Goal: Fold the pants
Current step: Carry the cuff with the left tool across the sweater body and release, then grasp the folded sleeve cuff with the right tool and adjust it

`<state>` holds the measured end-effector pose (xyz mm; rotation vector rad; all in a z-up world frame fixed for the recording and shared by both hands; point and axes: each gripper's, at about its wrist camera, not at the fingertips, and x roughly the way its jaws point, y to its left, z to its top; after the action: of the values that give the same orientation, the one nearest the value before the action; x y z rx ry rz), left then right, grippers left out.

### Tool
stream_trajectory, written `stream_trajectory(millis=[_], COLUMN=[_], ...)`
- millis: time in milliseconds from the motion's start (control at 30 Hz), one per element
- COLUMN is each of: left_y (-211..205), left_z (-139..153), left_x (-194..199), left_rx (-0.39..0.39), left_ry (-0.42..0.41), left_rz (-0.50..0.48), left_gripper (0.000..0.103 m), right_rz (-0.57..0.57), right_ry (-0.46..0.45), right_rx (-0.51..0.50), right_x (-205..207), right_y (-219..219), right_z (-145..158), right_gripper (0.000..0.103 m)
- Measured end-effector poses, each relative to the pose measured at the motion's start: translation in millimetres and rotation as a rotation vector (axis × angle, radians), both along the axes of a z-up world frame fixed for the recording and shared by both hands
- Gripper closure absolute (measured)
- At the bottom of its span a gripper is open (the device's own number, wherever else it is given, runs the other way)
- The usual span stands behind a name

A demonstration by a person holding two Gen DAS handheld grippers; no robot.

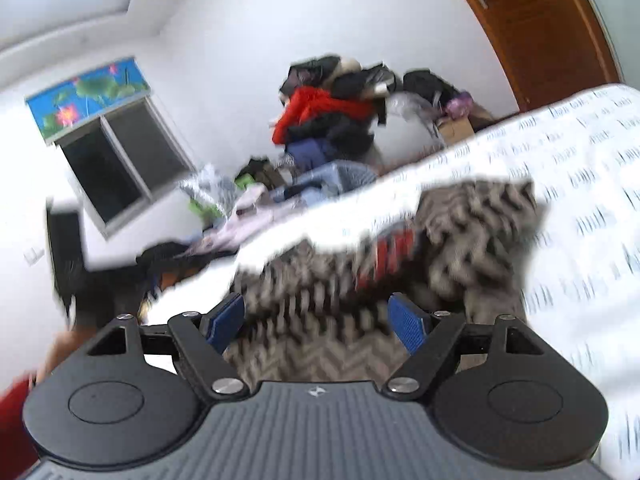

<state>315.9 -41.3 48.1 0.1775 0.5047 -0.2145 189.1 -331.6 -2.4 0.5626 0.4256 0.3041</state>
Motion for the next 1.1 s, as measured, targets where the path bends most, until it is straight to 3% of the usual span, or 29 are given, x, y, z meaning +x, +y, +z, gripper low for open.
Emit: stream_trajectory(millis=[100,167,200,233,267,300,333,433,467,500,600,633,700,833,867,1033,1100], left_y=[17,20,22,22,23,25,26,30,32,32,28,26,20,14,13,14,12], left_z=[-4,-8,-9,-11,-13,-14,-15,-17,-16,-15,-15,-18,-27,-47,-49,-49,-52], left_x=[13,20,20,23,25,26,28,28,27,25,24,25,29,30,29,23,25], left_rx=[-0.039,-0.023,-0.007,0.010,0.022,0.025,0.022,-0.002,-0.010,-0.016,0.001,0.016,0.061,0.136,0.139,0.141,0.164], left_ry=[0.047,0.068,0.073,0.076,0.079,0.081,0.085,0.085,0.067,0.046,0.017,0.029,0.075,0.158,0.161,0.153,0.176], left_rz=[0.061,0.081,0.089,0.100,0.109,0.118,0.128,0.146,0.156,0.163,0.164,0.157,0.136,0.104,0.101,0.092,0.086], left_gripper=[0.019,0.019,0.019,0.019,0.018,0.018,0.018,0.018,0.018,0.017,0.008,0.008,0.008,0.011,0.012,0.011,0.012], right_rz=[-0.076,-0.103,-0.091,-0.078,-0.072,-0.066,-0.060,-0.032,-0.038,-0.042,-0.029,-0.015,0.026,0.042,0.030,0.080,0.079], right_ry=[0.080,0.151,0.172,0.184,0.200,0.216,0.222,0.188,0.133,0.061,-0.267,-0.325,-0.244,0.138,0.190,0.126,0.182], right_rx=[0.085,0.145,0.171,0.199,0.213,0.203,0.176,0.061,-0.003,-0.054,-0.176,-0.198,-0.268,-0.427,-0.446,-0.260,-0.277], right_x=[50,78,88,96,103,109,112,114,110,102,66,58,61,81,81,65,75], right_y=[-18,-27,-30,-31,-32,-30,-28,-20,-18,-15,-10,-11,-12,-11,-11,-25,-21], right_z=[-4,-14,-19,-24,-28,-31,-33,-26,-16,-5,25,28,25,-18,-26,-24,-21], right_gripper=[0.024,0.023,0.028,0.038,0.067,0.088,0.095,0.097,0.097,0.098,0.098,0.098,0.097,0.097,0.097,0.097,0.097])
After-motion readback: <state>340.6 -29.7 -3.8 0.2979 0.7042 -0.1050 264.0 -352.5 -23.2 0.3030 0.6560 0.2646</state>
